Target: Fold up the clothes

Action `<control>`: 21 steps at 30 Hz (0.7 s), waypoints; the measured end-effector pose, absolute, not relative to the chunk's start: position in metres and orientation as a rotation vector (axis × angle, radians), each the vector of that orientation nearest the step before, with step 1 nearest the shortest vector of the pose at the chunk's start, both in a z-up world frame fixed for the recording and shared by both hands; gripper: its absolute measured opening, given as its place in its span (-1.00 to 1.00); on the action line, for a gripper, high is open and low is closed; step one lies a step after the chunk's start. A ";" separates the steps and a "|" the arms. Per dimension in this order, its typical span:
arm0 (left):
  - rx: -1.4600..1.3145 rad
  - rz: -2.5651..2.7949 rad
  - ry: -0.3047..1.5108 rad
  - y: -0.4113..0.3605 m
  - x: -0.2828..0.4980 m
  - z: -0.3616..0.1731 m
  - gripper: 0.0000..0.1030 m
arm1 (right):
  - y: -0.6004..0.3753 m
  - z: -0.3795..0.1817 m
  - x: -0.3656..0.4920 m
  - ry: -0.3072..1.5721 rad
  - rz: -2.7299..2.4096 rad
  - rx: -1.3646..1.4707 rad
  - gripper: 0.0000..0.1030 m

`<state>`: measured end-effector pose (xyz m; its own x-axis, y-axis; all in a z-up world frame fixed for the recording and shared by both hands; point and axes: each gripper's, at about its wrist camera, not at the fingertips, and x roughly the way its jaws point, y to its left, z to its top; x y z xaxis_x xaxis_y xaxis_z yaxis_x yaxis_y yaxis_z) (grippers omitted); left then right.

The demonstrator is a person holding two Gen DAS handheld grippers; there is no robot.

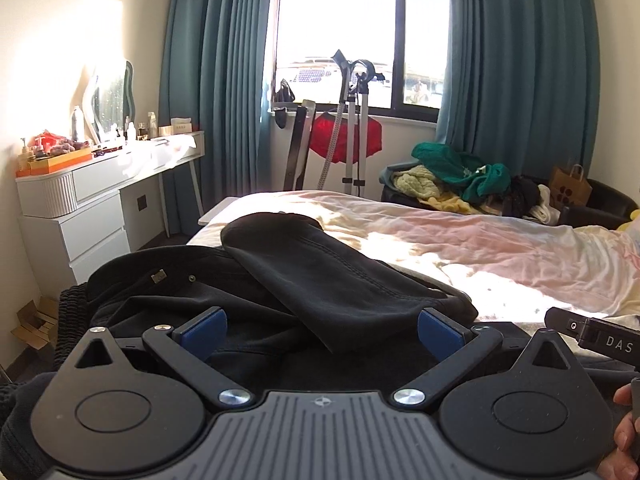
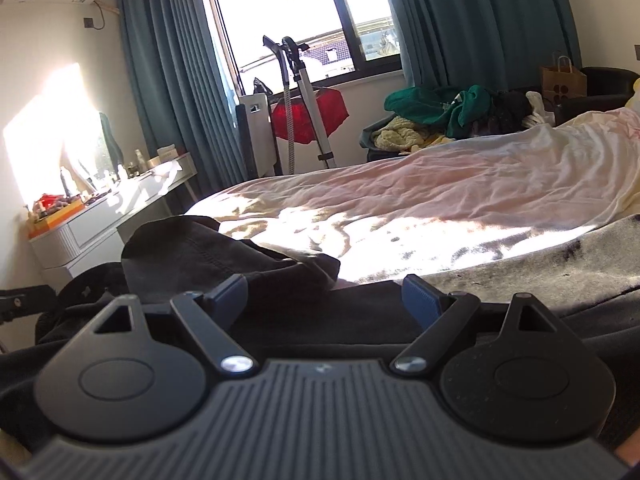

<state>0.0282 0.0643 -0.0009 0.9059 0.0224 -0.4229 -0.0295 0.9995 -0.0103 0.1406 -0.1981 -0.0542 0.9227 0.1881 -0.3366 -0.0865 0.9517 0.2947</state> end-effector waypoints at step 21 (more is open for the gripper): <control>-0.286 0.181 0.344 0.159 0.051 -0.034 0.99 | 0.018 -0.094 0.334 0.540 0.398 0.290 0.04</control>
<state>0.0509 0.1593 -0.0343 0.9260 0.1257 -0.3560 -0.2222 0.9437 -0.2449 0.3337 0.0181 -0.0938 0.7846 0.4386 -0.4382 -0.2889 0.8840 0.3674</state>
